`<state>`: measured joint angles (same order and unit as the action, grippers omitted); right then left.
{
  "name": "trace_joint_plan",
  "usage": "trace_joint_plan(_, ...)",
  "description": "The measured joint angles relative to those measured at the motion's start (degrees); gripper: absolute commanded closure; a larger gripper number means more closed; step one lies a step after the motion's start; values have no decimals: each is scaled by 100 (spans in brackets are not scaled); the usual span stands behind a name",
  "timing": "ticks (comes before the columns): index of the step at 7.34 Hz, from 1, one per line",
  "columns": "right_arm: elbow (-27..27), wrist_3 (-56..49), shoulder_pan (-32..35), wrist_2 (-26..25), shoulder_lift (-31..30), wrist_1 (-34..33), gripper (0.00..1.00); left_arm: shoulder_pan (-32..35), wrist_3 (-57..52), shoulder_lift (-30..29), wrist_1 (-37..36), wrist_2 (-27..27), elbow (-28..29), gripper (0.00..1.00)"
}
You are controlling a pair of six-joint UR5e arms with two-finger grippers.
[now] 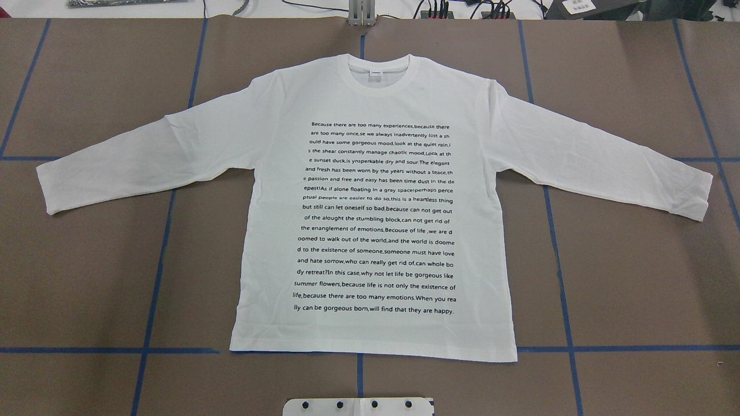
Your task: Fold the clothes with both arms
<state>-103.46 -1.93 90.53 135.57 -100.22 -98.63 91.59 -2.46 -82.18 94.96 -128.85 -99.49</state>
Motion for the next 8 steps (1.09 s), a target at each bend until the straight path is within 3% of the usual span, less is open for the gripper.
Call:
trace_joint_plan(5,3,78,-25,-57,178,37,0,6,-69,-13,90,-40,-28,0)
trace_joint_plan(8,174,99,-218,73,504,417,0,-12,-46,-74,506,-58,81,0)
